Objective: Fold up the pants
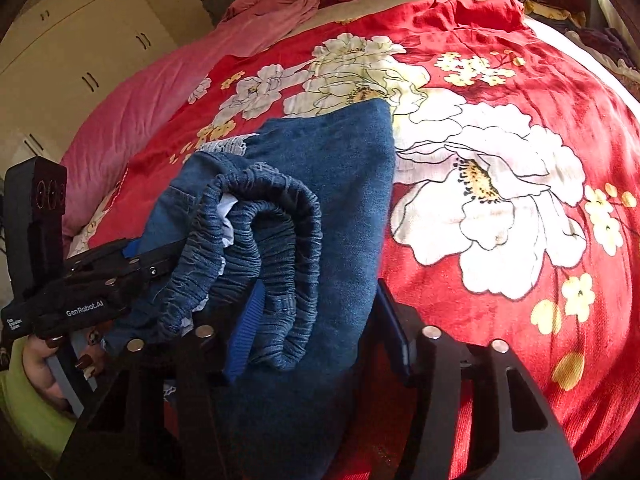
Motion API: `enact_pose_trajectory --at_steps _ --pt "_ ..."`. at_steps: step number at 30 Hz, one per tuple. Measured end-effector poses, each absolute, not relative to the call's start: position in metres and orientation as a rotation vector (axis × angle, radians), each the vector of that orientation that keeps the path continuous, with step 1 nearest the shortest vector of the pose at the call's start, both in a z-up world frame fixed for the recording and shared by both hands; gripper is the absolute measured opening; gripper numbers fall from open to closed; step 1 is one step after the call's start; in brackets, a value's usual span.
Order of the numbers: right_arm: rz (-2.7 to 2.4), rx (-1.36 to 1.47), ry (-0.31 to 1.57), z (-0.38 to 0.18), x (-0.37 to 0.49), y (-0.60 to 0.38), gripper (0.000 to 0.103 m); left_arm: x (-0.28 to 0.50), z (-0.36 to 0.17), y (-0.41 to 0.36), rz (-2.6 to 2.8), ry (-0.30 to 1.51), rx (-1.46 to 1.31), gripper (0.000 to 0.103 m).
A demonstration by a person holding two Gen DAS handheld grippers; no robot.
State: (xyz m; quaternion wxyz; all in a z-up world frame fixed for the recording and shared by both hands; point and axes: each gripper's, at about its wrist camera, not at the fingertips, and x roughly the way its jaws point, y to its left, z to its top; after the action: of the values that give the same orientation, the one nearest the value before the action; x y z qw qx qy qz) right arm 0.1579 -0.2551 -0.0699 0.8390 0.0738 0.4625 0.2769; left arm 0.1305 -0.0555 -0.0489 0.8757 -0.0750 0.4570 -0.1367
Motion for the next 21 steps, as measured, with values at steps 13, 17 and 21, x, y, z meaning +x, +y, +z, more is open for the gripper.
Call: enact_pose_trajectory --at_steps 13,17,21 --pt "0.621 -0.001 0.757 -0.006 0.153 -0.229 0.017 0.133 -0.002 -0.046 -0.246 0.825 -0.138 0.023" --pt "0.607 -0.003 0.759 -0.005 0.168 -0.222 0.017 0.143 0.004 -0.041 -0.222 0.808 -0.131 0.023" --pt "0.577 -0.024 0.786 -0.015 0.178 -0.216 0.018 0.154 -0.007 -0.038 -0.198 0.828 -0.128 0.024"
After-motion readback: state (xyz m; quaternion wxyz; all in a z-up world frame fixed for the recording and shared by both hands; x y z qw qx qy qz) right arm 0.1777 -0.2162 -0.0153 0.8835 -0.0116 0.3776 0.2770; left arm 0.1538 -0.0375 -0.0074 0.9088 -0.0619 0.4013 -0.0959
